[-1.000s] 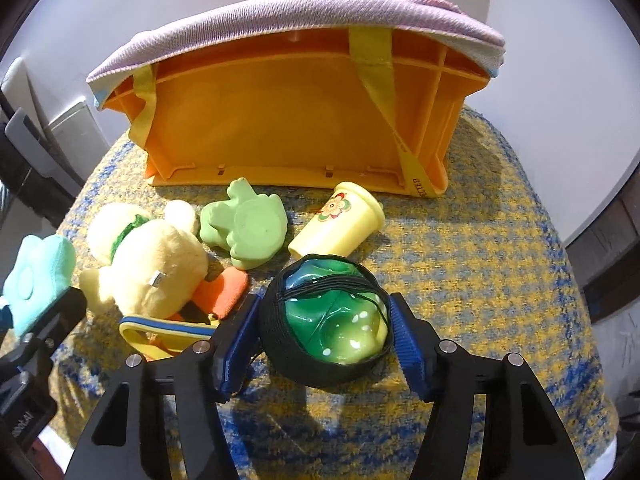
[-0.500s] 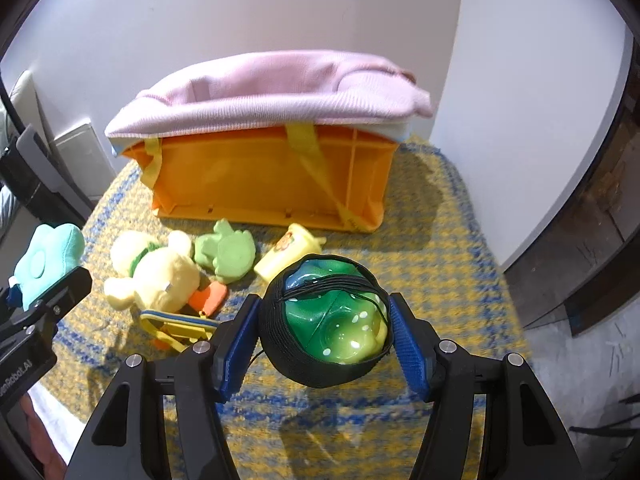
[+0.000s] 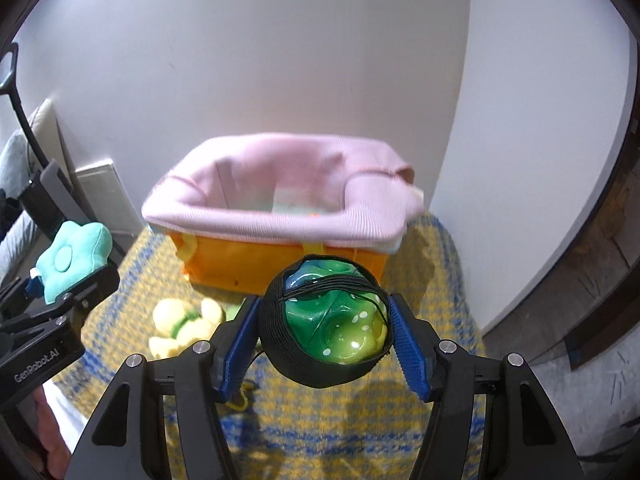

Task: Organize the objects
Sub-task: 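Carry the star cushion and ball over the basket with both tools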

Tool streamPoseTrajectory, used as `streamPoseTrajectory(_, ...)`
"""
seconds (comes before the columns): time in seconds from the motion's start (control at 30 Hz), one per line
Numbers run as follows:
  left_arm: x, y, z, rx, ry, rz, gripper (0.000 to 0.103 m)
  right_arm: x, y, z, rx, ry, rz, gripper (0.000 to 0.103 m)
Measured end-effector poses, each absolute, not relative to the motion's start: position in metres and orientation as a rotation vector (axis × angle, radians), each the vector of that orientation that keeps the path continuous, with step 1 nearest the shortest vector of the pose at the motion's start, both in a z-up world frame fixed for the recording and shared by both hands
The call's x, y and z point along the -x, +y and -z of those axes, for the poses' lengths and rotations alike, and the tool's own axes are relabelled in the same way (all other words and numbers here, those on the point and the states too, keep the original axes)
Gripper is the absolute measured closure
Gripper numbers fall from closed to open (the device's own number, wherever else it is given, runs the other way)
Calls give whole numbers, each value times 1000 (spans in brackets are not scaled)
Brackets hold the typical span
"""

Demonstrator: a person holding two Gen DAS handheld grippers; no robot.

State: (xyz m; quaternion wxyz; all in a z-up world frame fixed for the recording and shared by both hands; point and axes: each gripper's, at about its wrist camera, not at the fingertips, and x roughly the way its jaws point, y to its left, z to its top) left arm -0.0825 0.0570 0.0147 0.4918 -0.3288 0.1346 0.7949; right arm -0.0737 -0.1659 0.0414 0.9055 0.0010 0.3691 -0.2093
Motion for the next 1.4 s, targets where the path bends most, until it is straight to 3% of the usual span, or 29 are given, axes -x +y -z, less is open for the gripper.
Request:
streamPoseTrajectory(0.8,110,131,-63,789,340,-1887,25,24,-193,-99,15,704,420,40)
streamPoseTrajectory(1.4,144,183,-47,856,377,-1856,25,-32,-216,-93,-4,747,390,40)
